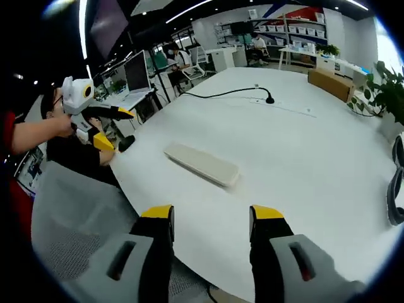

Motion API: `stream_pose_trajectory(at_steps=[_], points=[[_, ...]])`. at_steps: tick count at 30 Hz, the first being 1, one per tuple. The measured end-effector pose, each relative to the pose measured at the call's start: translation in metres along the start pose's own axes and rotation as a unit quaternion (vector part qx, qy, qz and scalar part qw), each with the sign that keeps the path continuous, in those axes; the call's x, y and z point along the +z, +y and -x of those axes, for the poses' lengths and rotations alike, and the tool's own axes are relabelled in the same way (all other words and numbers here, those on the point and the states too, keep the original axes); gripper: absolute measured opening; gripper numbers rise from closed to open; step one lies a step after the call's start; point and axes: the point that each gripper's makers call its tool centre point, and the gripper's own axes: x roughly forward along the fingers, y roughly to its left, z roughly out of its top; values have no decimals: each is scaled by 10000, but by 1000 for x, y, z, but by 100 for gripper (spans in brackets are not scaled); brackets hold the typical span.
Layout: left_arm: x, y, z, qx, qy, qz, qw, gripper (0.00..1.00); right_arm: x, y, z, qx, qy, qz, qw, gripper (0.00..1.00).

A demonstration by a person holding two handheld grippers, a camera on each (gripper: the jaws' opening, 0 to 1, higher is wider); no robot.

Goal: Arrange the utensils inside the cutlery case until each visible utensil rests in its matching compartment.

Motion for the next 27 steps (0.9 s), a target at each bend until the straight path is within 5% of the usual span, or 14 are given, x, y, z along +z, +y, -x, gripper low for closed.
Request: stream_pose_trajectory(at_steps=[6,9,14,19,27], points=[[-10,6,57,356,-267,543,9975,99,4,21,42,-9,-215,99,9997,56],[-13,6,82,439,-435,591,9963,100,-7,33,57,-60,-9,192,9998,63],[-17,-9,116,403,-760,895,9923,100,-25,62,79,95,440,1071,9932,65],[-27,-19,126,557,-724,506,9945,100,-11,68,93,-86,62,667,9977,66],[-25,-27,122,357,-988,578,9928,100,-11,59,99,-290,-137,285,9991,62]])
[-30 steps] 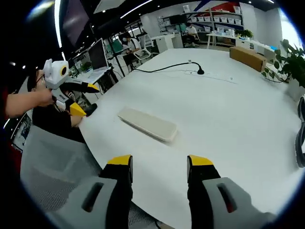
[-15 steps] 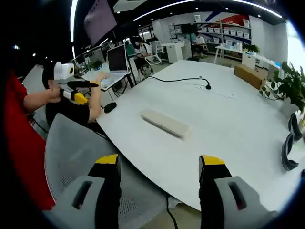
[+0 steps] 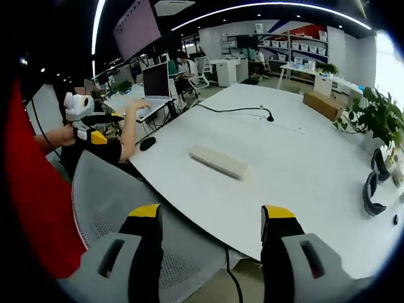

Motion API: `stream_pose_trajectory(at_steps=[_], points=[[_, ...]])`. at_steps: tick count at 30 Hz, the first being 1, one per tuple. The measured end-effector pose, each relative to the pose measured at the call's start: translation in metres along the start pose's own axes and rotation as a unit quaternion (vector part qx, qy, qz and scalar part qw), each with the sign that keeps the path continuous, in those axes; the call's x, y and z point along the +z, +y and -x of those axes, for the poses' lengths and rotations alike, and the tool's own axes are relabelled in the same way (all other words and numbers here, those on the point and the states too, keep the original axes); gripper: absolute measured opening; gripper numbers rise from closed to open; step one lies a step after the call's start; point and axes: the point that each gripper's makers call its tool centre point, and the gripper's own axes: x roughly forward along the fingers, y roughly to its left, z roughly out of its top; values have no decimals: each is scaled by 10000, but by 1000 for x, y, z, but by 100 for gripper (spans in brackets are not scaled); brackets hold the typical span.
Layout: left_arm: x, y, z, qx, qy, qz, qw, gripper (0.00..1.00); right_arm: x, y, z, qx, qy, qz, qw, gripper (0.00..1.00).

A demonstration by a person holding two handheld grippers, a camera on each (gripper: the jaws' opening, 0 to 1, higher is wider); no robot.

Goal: Arrange the utensils inside the cutlery case until each visible utensil rests in its matching compartment.

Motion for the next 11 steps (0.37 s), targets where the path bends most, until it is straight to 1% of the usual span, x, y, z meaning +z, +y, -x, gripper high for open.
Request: stream_pose_trajectory(at_steps=[5,7,8,11], points=[[-3,6,1,105,79,-68,9999,100,-3,-2,0,-69,30,-2,10000,61],[-6,11,0,188,157,-147,9996,100,-3,-3,-1,-77,0,-14,10000,61],[-11,17,0,285,306,-203,9989,100,-2,-2,-2,-73,-16,-42,10000,61],[-9,17,0,257,230,-155,9993,100,-3,1,-4,-70,3,-19,10000,60]])
